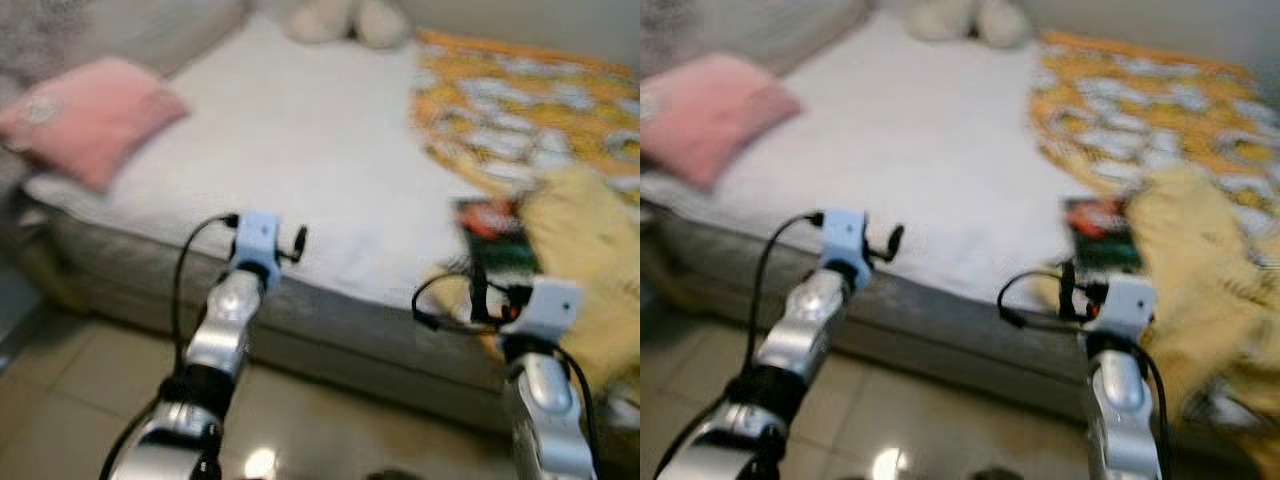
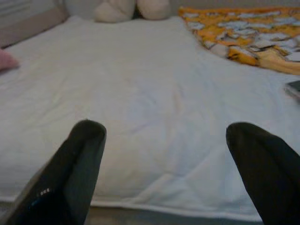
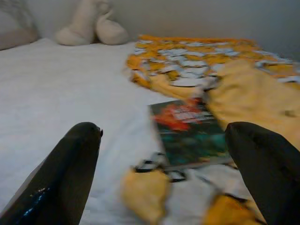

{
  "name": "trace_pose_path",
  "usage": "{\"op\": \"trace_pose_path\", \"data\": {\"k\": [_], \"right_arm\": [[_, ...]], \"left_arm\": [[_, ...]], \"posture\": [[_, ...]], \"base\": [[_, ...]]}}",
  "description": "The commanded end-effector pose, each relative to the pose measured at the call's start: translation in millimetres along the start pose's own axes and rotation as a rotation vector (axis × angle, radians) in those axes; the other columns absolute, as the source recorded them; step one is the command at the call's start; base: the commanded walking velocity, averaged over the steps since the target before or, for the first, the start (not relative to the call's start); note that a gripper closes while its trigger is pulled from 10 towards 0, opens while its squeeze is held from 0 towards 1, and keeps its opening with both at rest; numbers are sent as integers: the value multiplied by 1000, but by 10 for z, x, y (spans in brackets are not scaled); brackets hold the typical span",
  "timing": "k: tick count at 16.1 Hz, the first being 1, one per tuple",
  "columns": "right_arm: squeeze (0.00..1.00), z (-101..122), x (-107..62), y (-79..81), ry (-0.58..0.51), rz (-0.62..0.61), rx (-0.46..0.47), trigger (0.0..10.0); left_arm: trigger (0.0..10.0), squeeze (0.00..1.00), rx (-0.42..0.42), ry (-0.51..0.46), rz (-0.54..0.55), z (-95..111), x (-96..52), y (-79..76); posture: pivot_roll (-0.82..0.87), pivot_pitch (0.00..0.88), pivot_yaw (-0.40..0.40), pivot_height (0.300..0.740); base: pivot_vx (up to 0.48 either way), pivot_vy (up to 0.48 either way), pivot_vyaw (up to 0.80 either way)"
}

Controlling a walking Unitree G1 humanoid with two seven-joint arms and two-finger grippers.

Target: Clean up the room

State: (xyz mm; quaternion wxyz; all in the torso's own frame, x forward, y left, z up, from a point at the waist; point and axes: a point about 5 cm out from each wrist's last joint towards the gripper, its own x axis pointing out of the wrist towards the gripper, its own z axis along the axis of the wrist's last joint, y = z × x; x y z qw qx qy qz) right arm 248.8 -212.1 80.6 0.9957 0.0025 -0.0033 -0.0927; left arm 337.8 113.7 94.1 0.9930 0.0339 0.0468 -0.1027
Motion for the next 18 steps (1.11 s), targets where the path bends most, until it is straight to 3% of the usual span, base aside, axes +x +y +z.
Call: {"op": "trace_pose_path", "data": {"k": [1,7,10,18], "right_arm": [[0,8,-12,-70,-5,-22,-9,10000],[0,17,-11,-68,-12,-15,-14,10000],[0,8,-3,-41,-3,12,-11,10000],[0,6,-7,-40,-3,5,-8,10000]], "left_arm": [[10000,0,-7,-7,-37,34,34,-105],[10000,0,-16,-8,-4,43,49,-71],[10000,0,-18,-26,12,77,52,-52],[10000,0,-5,-29,-19,129,69,-97]], "posture": [[43,0,-6,740],[40,0,-5,740],[41,0,-6,740],[42,0,-2,740]], "base": [[0,-461,-775],[43,-434,0],[0,0,0],[474,0,0]]}}
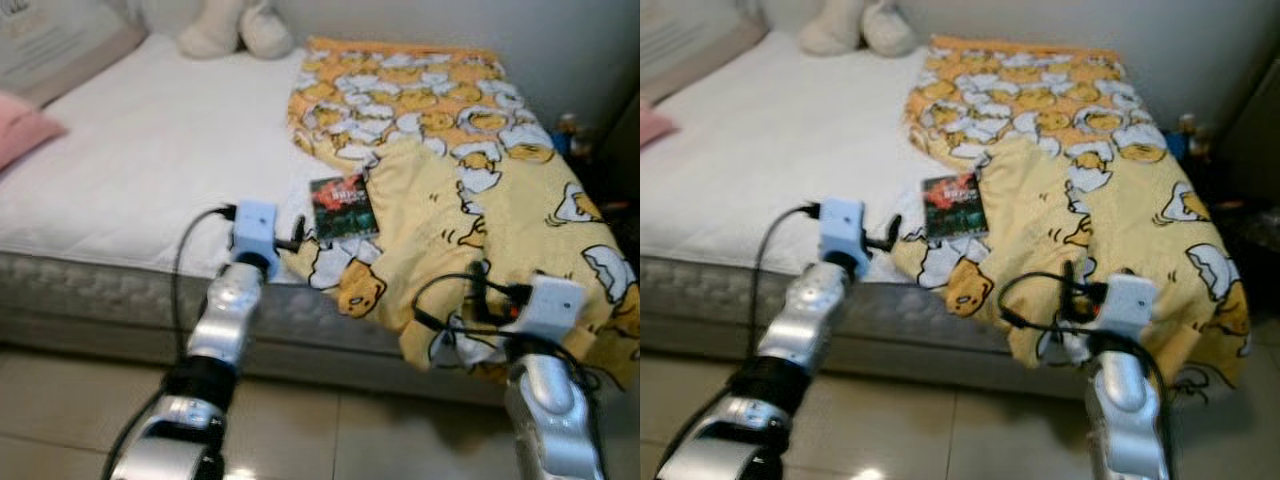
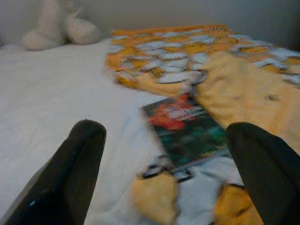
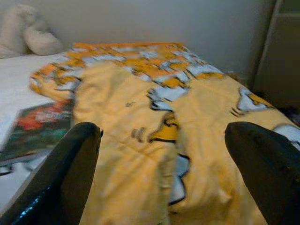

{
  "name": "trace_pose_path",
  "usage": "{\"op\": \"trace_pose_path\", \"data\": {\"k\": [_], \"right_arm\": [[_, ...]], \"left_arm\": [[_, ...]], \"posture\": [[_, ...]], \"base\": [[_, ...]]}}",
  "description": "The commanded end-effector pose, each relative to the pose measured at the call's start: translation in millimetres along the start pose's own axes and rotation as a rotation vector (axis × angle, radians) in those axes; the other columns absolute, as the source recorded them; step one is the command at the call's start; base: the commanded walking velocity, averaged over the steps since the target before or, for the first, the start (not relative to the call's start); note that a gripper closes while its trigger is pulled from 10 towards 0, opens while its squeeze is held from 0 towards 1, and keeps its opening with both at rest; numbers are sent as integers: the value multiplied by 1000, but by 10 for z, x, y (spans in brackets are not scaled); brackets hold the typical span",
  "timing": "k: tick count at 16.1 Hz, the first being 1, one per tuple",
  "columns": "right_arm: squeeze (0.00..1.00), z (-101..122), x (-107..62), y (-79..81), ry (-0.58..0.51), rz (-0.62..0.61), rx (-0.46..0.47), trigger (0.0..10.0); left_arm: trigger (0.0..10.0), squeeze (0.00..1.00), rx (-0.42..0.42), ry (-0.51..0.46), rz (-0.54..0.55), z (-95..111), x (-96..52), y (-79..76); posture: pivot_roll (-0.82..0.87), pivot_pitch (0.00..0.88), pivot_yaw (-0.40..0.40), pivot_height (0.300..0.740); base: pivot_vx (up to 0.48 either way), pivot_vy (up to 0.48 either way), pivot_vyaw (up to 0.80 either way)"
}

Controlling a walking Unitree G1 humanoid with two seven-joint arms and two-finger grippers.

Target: Clean up the room

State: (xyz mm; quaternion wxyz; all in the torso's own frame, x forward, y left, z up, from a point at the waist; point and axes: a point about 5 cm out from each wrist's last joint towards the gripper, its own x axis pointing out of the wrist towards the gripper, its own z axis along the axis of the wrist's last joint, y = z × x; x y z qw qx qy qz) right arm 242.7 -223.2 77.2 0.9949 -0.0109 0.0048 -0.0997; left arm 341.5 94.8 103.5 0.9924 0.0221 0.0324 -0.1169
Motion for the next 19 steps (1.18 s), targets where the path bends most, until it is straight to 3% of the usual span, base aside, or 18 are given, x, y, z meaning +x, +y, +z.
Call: {"op": "trace_pose_path", "data": {"k": [1,15,19], "right_arm": [[0,38,26,83,-16,18,20,10000],[0,42,22,76,-11,28,9,10000],[0,20,8,102,4,33,16,10000]], "left_arm": [[10000,0,15,-1,-5,28,8,58],[10000,0,8,-1,7,37,1,72],[10000,0,16,-12,-8,39,-19,60]], "posture": [[42,0,-1,740],[44,11,-1,740],[46,14,3,740]], "base": [[480,0,0],[475,0,0],[0,0,-192]]}}
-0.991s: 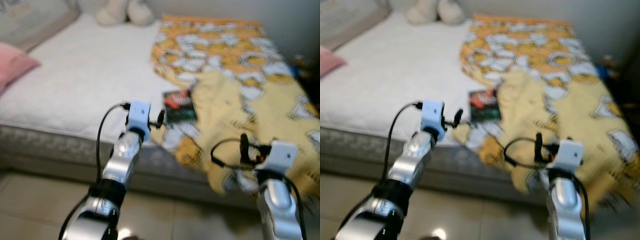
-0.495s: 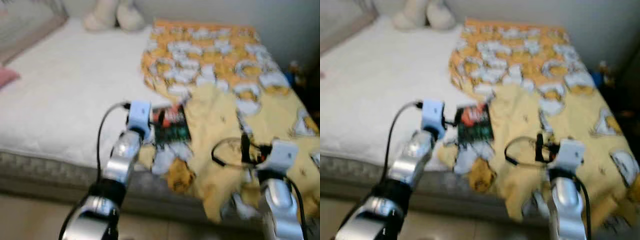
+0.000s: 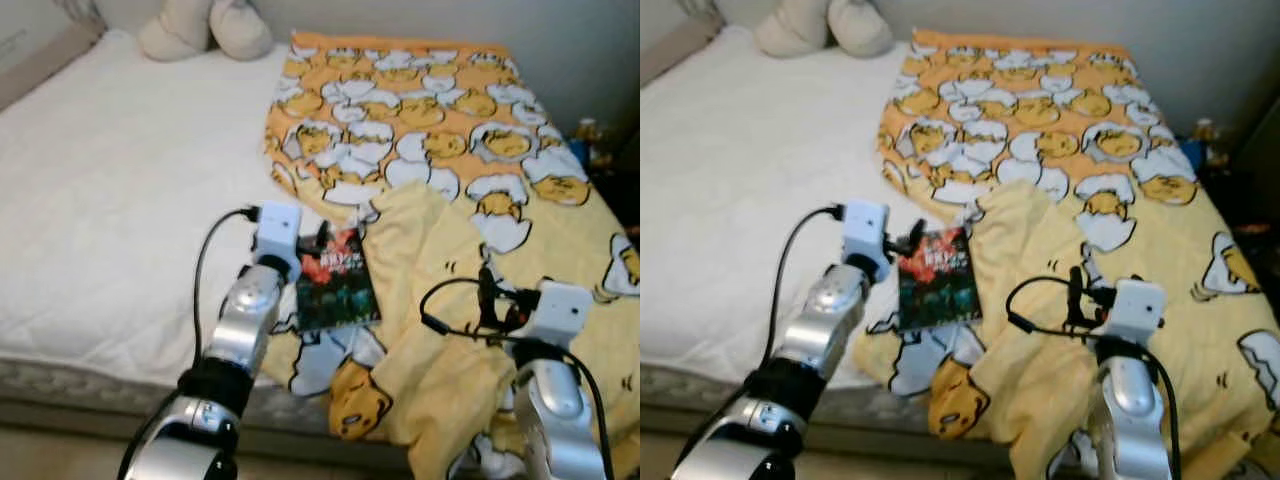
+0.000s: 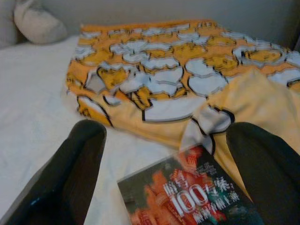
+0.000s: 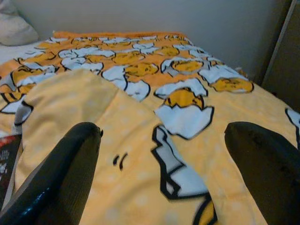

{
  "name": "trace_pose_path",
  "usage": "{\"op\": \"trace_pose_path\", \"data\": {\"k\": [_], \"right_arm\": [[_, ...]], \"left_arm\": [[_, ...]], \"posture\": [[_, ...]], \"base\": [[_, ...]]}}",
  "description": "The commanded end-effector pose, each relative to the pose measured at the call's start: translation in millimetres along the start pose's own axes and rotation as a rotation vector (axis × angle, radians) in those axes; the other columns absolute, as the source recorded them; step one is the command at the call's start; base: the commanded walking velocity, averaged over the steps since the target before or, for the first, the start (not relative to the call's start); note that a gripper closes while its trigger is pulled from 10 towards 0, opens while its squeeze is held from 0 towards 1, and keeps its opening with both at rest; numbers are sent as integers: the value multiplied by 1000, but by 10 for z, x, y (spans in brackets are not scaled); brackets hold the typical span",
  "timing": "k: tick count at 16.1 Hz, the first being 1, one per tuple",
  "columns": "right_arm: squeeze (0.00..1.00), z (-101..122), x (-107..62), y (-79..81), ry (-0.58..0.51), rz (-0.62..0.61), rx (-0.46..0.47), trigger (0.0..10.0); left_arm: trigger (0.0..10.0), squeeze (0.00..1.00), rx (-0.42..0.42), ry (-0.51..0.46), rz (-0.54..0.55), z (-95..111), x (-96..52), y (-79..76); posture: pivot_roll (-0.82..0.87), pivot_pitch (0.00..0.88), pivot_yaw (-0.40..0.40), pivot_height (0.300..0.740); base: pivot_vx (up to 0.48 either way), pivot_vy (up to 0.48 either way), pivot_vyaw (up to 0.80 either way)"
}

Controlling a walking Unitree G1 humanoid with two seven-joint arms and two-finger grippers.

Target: Clean up the room

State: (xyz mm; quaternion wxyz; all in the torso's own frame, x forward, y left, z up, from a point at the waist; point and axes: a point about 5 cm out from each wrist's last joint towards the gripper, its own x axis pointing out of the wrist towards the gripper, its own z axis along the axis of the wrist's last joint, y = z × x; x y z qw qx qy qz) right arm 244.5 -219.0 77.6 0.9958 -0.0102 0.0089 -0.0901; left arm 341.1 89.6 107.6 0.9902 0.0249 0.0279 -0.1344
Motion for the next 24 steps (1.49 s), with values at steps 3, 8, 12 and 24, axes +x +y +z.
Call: {"op": "trace_pose_path", "data": {"k": [3,8,12,24], "right_arm": [[0,5,-10,69,-4,12,14,10000],[0,-19,-38,95,6,7,28,10000],[0,-36,-79,106,4,7,30,10000],[0,-32,-101,82,-1,-5,25,10000]], "left_arm": [[10000,0,26,-2,25,3,-20,126],[10000,0,45,-15,19,40,-24,151],[10000,0,20,17,28,4,-25,173],[10000,0,75,35,-10,13,25,97]], "posture": [[51,16,8,740],[54,30,16,740],[52,42,17,740],[41,46,22,740]], "base": [[0,0,-763],[0,0,-754],[0,240,-566],[0,160,-174]]}}
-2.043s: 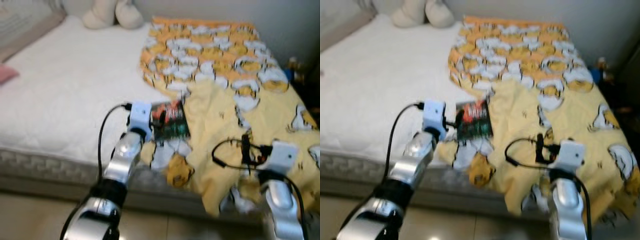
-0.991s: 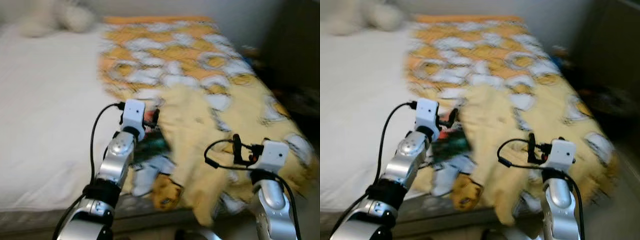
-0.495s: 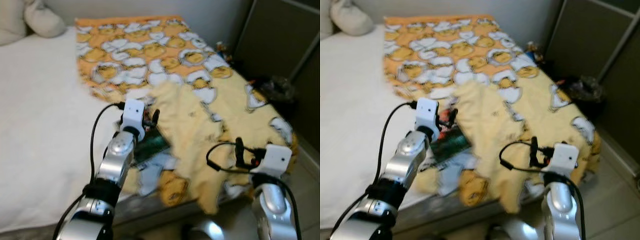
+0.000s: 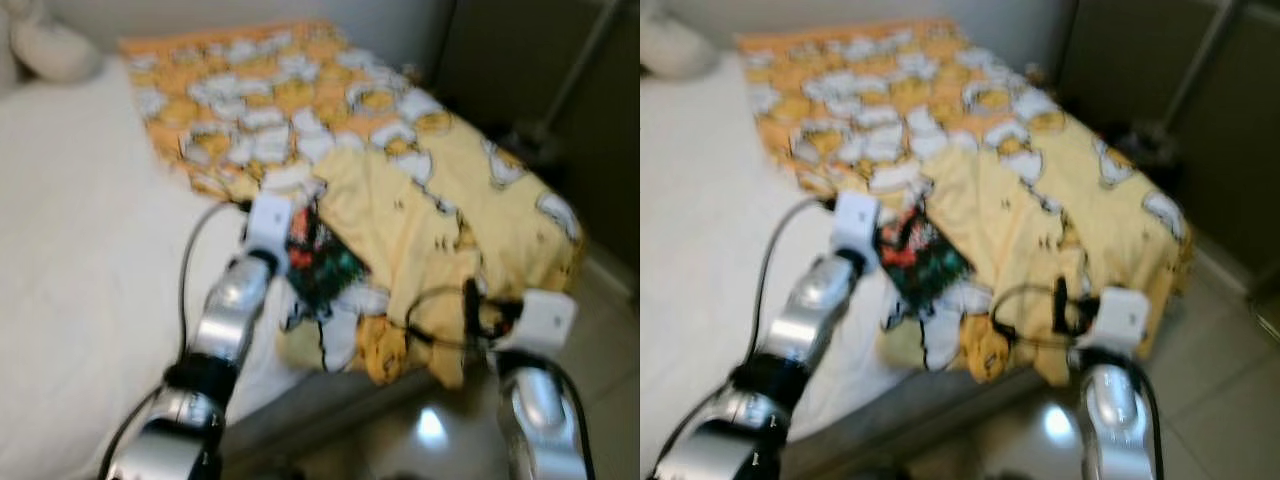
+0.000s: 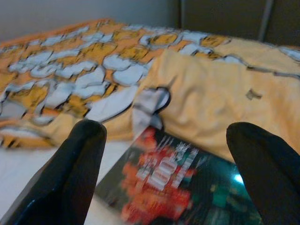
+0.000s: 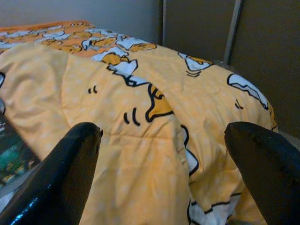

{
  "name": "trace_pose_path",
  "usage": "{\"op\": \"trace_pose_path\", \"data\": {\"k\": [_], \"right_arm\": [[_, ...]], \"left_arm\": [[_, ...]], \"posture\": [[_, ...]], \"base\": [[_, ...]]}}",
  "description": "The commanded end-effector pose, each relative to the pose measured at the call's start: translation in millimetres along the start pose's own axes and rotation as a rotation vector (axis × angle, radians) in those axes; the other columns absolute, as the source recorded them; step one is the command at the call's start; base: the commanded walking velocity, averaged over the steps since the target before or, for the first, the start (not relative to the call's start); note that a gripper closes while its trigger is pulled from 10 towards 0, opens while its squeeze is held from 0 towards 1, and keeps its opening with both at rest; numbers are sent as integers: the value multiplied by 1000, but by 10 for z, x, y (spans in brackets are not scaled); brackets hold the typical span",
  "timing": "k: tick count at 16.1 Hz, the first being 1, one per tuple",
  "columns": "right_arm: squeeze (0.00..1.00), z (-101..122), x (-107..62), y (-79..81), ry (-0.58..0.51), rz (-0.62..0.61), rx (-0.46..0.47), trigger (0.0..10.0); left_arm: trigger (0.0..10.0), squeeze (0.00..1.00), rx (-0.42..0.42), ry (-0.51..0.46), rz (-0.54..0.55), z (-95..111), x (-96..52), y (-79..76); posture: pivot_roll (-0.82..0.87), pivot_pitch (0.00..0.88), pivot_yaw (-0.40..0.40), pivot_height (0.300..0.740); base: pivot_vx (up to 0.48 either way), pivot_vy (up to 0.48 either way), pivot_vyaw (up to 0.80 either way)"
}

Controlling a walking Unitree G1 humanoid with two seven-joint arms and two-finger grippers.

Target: Clean up the room

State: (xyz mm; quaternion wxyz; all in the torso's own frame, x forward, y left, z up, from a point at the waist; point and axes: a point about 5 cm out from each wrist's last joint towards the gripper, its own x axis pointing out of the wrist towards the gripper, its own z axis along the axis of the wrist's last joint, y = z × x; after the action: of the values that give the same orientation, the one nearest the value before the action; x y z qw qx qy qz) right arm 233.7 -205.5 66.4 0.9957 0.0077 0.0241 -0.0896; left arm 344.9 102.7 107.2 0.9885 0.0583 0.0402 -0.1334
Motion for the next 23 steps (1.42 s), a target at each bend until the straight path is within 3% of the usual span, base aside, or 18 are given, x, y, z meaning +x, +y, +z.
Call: {"op": "trace_pose_path", "data": {"k": [1,2,4,7,10,12,15,18,23], "right_arm": [[0,87,24,-34,-36,-7,-8,10000],[0,95,3,-36,-37,-6,-7,10000],[0,88,-28,-34,-31,-2,-9,10000],[0,109,-214,-35,-11,42,-20,10000],[0,92,-417,55,36,207,-16,10000],[0,92,-525,145,79,291,-13,10000],[0,103,-630,198,105,316,-9,10000],[0,97,-790,236,144,318,12,10000],[0,97,-923,259,177,311,27,10000]], "left_arm": [[10000,0,-16,25,-4,0,38,-41],[10000,0,-109,82,25,-58,88,-33],[10000,0,-174,123,27,-107,134,-63],[10000,0,-312,217,71,-217,194,-103],[10000,0,-423,270,181,-336,166,-7],[10000,0,-544,275,228,-343,180,-4],[10000,0,-605,271,265,-323,197,14],[10000,0,-787,236,300,-308,205,56],[10000,0,-902,195,310,-280,216,85]], "posture": [[39,49,21,740],[34,68,15,740],[25,83,11,740],[-53,167,-14,740],[-115,236,-34,740],[-158,287,-55,740],[-171,304,-58,740],[-194,318,-54,740],[-212,325,-52,740]], "base": [[0,0,0],[0,0,0],[0,0,0],[0,0,0],[0,0,0],[0,0,0],[0,0,0],[0,0,0],[0,0,0]]}}
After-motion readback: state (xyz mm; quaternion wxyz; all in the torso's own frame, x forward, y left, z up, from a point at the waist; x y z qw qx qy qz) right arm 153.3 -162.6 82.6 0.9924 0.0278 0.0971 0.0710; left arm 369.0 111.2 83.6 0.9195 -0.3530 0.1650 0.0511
